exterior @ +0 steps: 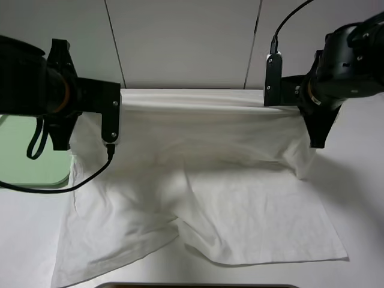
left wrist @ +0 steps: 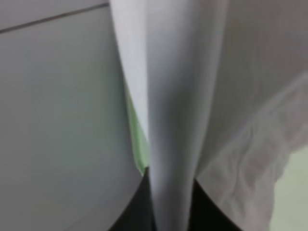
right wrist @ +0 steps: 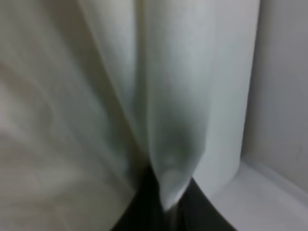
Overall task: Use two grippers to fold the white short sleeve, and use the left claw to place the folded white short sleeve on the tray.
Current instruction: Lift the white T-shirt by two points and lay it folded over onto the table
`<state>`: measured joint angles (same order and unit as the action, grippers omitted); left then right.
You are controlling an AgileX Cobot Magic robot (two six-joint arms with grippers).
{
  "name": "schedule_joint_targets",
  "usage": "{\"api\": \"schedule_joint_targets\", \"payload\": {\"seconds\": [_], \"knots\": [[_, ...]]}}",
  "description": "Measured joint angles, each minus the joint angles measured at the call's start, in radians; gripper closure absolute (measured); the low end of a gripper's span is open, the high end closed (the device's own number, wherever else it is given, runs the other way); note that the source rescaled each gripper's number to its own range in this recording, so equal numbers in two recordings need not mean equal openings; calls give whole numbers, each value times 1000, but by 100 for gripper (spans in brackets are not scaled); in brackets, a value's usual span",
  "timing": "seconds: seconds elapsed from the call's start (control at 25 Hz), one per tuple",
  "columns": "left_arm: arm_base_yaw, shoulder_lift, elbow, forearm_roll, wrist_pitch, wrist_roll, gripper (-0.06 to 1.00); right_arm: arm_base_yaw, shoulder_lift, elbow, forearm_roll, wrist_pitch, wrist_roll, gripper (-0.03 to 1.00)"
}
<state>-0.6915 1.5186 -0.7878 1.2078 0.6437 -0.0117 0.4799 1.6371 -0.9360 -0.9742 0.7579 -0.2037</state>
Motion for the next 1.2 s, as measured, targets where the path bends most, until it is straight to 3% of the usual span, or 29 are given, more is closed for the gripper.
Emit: {"api": "schedule_joint_targets", "payload": {"seconds": [0.24,0.44,0.48,0.6,0.88,0.92,0.96,1.2], "knots": [[0,0,72,28,-3,-1,94,0,-48,117,-83,-152,15,97],[0,0,98,38,-13,1,94,0,-80,154,-115,-205,15,97],[0,0,118,41,-17,12,94,0,-111,197,-165,-245,14,97],[-52,-1,142,37,-16,112,94,0,-130,222,-203,-246,14,97],[-135,-1,143,1,12,186,94,31,-170,228,-200,-199,-28,97],[-178,-1,143,-52,34,227,94,107,-191,228,-131,-159,-122,97],[-200,-1,143,-81,56,250,94,125,-192,228,-110,-151,-145,97],[-248,-53,144,-162,109,283,94,207,-192,228,-3,-94,-190,97]]}}
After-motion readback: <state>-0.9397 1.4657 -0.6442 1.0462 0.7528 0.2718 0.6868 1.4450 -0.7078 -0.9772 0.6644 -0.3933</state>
